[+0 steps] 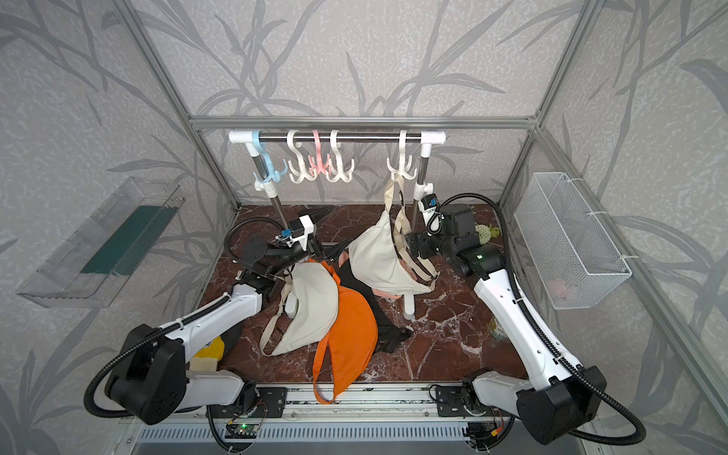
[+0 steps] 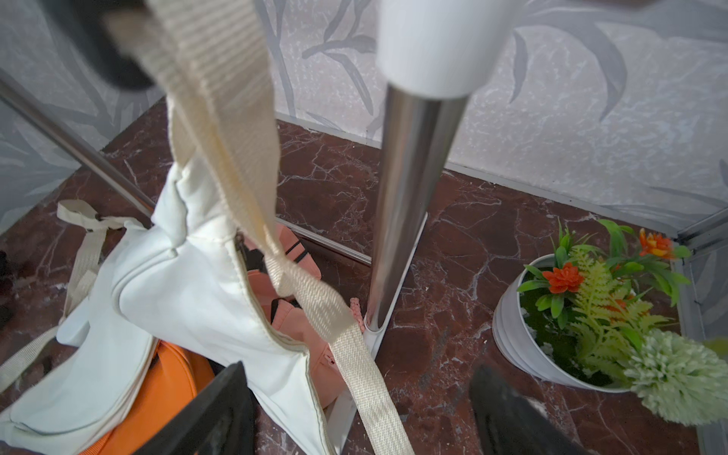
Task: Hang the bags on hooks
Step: Adjust the bag at the bag.
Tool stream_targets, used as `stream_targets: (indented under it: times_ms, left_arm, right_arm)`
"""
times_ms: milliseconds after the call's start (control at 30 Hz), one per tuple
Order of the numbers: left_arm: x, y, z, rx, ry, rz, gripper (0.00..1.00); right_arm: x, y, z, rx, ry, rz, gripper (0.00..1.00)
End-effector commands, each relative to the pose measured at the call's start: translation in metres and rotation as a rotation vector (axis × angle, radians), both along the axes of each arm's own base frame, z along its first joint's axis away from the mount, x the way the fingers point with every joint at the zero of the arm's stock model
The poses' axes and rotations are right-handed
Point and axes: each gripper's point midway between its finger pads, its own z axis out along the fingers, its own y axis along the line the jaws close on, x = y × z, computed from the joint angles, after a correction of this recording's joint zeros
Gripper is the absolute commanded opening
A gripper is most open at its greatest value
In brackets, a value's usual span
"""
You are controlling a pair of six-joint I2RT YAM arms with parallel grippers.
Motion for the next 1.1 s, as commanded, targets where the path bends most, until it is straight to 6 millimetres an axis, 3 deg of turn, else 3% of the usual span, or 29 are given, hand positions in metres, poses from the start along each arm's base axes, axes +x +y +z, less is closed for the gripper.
stream_targets:
  times_ms: [0,133,300,500,600,800,900,1067]
  left_arm:
    - [0.011,0.035,0.016,-0.113,0.018,0.183,0.99]
    - [0.023,0.073,0.01,-0.152,0.18,0.353,0.99]
    - [0.015,0.108,-0.011,-0.11,0.289,0.526,0.95]
    - [0.011,0.179,-0.054,-0.122,0.555,0.853,0.89]
    - [0.002,0.205,-0.083,-0.139,0.732,0.959,0.86]
    - [-0.013,0.226,-0.141,-0.202,1.031,1.053,0.84]
    - [-0.017,0.235,-0.165,-0.212,1.153,1.099,0.83]
    - [-0.017,0.24,-0.197,-0.244,1.36,1.105,0.83]
  right_arm:
    - [-0.037,0.035,-0.002,-0.112,-0.077,0.187,0.88]
    - [-0.075,0.078,-0.012,-0.124,-0.097,0.313,0.86]
    - [-0.107,0.13,-0.035,-0.152,-0.026,0.41,0.84]
    - [-0.128,0.187,-0.083,-0.18,0.16,0.443,0.77]
    - [-0.128,0.205,-0.112,-0.193,0.289,0.409,0.74]
    - [-0.128,0.199,-0.189,-0.342,0.501,0.301,0.72]
    - [-0.117,0.193,-0.21,-0.34,0.548,0.235,0.71]
    - [-0.08,0.173,-0.236,-0.282,0.621,0.122,0.7]
